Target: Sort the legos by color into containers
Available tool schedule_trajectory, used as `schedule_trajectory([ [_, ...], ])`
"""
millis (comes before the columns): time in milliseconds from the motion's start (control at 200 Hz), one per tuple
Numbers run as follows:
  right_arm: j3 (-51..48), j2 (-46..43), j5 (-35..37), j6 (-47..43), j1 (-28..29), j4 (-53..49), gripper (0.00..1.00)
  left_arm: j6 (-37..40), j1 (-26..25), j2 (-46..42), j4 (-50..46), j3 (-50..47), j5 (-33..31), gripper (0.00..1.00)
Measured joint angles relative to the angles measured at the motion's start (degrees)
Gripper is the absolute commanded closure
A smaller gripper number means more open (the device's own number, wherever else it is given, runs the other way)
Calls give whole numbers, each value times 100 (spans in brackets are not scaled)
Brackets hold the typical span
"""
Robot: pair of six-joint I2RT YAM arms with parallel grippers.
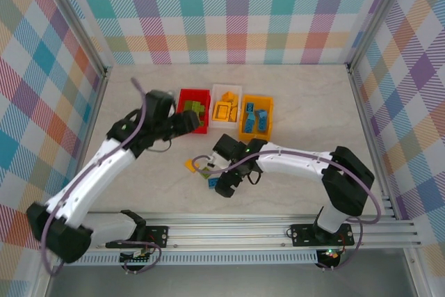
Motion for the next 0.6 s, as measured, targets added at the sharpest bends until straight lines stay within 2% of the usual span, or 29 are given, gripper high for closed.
schedule_trajectory([
  [110,234,455,181,-387,177,-15,5,-431,-11,-1134,-157,-748,103,37],
  [240,494,929,352,-695,297,-2,13,-802,-11,-2052,-728,-1069,186,38],
  [440,863,1384,535,-907,402,37,40,-1215,-11,-2916,-1534,-1438,243,38],
  [600,879,1434,608,-905,452,52,60,-1331,-11,-3012,-1779,-1537,247,38],
])
